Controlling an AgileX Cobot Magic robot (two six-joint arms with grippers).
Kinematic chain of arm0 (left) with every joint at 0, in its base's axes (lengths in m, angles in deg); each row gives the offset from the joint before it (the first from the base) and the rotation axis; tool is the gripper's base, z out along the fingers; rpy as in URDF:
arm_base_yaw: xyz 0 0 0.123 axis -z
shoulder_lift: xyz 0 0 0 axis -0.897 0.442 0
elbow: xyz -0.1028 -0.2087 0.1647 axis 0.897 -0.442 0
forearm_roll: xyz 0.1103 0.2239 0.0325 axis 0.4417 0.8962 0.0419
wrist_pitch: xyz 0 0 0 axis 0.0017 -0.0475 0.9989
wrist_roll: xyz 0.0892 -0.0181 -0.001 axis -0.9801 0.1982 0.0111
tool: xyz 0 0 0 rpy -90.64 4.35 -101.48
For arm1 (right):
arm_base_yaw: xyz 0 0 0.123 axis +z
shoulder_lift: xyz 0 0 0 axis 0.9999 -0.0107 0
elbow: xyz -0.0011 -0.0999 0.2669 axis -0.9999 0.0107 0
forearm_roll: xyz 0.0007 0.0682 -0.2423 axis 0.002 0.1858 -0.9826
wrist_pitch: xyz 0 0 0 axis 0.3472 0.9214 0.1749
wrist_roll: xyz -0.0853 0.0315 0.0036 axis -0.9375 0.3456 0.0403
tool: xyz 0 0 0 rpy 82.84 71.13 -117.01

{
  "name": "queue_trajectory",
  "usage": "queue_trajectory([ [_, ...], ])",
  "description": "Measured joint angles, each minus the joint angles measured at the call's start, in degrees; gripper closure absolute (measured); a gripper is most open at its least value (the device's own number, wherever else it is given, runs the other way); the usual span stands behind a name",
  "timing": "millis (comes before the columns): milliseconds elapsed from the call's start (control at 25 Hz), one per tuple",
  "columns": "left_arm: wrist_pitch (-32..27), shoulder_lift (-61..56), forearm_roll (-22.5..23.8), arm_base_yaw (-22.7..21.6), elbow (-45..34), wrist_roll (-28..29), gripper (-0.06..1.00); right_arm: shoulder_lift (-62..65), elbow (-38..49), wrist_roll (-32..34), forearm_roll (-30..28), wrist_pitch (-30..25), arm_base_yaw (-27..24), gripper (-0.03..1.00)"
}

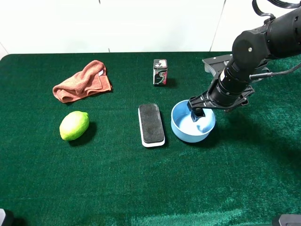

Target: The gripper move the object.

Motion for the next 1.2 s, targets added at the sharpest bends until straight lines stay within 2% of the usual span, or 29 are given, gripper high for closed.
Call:
queue_trajectory([
  [160, 0.0, 0.0, 0.0, 0.0, 0.0, 0.0, -0.05, 0.0, -1.5, 0.2, 0.0, -2.8, 0.0, 0.28],
  [480, 0.0, 0.0, 0.0, 0.0, 0.0, 0.0, -0.05, 3.1, -6.0, 0.2, 0.0, -13.6, 0.0, 0.28],
  [1200, 0.0, 0.0, 0.0, 0.0, 0.0, 0.0, -0.05, 26.7, -6.1, 2.6, 0.8, -35.9, 0.0, 0.28],
])
